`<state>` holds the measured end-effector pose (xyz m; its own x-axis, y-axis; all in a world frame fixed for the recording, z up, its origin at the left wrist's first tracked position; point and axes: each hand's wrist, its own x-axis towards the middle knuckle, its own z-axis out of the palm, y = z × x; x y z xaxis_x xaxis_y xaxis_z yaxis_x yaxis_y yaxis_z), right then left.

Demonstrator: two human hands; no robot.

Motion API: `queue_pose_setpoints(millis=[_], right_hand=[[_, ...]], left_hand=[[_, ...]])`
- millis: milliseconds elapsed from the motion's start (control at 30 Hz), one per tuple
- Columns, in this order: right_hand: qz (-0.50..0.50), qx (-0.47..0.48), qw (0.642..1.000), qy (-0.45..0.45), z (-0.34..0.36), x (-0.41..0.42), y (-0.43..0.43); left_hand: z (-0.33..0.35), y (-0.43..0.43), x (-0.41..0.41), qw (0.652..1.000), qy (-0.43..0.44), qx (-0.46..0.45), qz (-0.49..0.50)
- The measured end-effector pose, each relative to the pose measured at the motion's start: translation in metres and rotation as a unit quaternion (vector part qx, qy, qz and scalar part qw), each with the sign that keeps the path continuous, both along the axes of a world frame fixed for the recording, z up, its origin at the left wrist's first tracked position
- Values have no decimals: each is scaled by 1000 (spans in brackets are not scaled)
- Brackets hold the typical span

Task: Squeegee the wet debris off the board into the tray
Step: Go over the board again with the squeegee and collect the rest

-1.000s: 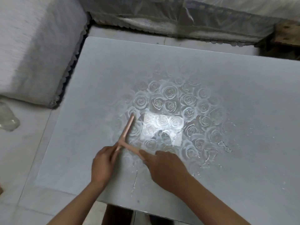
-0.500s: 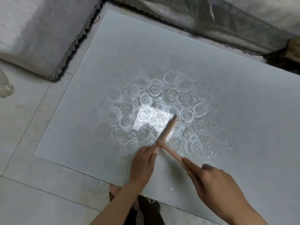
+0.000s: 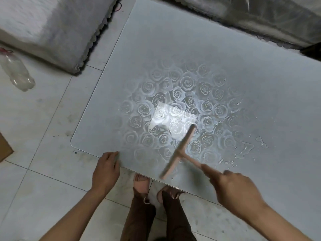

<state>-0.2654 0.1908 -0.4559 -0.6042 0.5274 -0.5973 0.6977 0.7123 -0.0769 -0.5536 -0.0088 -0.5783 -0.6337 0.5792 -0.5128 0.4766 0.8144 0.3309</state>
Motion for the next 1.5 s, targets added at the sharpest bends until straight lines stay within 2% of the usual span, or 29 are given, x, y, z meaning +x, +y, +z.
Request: queue_pose_setpoints(millis=[100,233,300,433,600,700,800,933,1067,1200,1300,1367,1500], right_hand=[[0,13,1000,-11,19,-7,-3],[51,-34,998,26,13,-77,-37],[80,-50,995,14,3,-95,-54],[55,-18,998,-29,4,-44,-43],[31,17,992,-119,40,4,-14],[55,9,995,-88,47,-29,-21],[112,-21,993,-14,32,-110,-39],[163,-28,986,13,-1,-202,-73],[147,-32,989,3,-9,-178,-68],[89,-34,993,-75,12,-104,-37],[54,-11,992,-112,37,-86,-30],[68,-5,992,-102,47,-98,-37],[128,-39,991,-6,45,-187,-74]], left_hand=[[3,-5,-3,1000,-10,-28,-4],[5,-13,-11,998,-12,-56,-3],[4,-18,-17,998,-19,-67,6],[3,-26,-27,996,-35,-81,8],[6,-30,-33,993,-66,-96,6],[6,-28,-35,992,-81,-92,13],[8,-32,-41,991,-87,-98,35],[14,-41,-56,991,-72,-102,57],[17,-56,-77,991,-61,-107,57],[17,-64,-91,989,-76,-116,46],[16,-65,-97,989,-87,-108,51],[15,-65,-98,988,-97,-107,57],[15,-68,-100,979,-142,-108,96]])
